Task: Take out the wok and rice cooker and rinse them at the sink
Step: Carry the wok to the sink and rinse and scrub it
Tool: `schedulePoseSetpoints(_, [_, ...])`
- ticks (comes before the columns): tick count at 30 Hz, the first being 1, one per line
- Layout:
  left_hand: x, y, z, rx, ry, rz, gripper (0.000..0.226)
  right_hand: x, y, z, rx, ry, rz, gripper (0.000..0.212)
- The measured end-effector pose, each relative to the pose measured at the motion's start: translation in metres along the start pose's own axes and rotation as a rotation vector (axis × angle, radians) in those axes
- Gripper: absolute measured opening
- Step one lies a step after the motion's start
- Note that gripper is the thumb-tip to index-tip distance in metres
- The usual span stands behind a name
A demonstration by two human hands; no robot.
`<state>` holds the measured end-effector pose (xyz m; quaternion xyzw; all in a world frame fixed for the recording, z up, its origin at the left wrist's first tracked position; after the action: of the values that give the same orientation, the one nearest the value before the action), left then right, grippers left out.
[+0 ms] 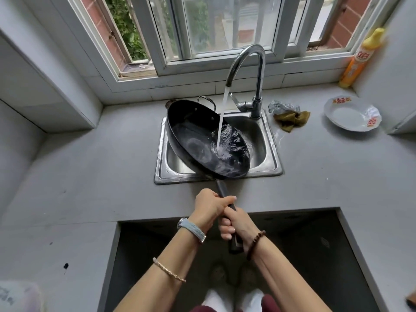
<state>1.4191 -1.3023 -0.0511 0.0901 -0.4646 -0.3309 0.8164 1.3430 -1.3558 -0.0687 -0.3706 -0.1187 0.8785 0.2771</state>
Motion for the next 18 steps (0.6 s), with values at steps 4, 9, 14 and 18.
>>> schedulePoseSetpoints(4, [0.009,0.020,0.002,0.083,0.009,-0.095,0.055,-0.002,-0.020,-0.005,-0.114,-0.021,-0.117,0.026])
schedulePoseSetpoints(9, [0.012,0.042,0.004,0.128,0.049,-0.083,0.034,-0.006,-0.045,-0.008,-0.216,-0.069,-0.277,0.030])
schedulePoseSetpoints(14, [0.004,0.053,0.003,0.129,0.126,0.006,0.033,-0.007,-0.066,-0.007,-0.284,-0.103,-0.375,0.051])
schedulePoseSetpoints(18, [0.002,0.062,0.010,0.129,0.168,0.083,0.034,-0.008,-0.084,-0.006,-0.358,-0.119,-0.389,0.059])
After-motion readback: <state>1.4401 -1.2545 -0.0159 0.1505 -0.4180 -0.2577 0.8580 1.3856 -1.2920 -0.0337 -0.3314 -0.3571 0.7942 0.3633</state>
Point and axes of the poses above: each hand's wrist, its own z-axis away from the middle knuckle, its own y-axis out of the back of the hand, x = y × z, the point moved 9 cm from there along -z, towards the middle knuckle, and after that the axes turned 1 degree about -z, right-handed, at the moved point
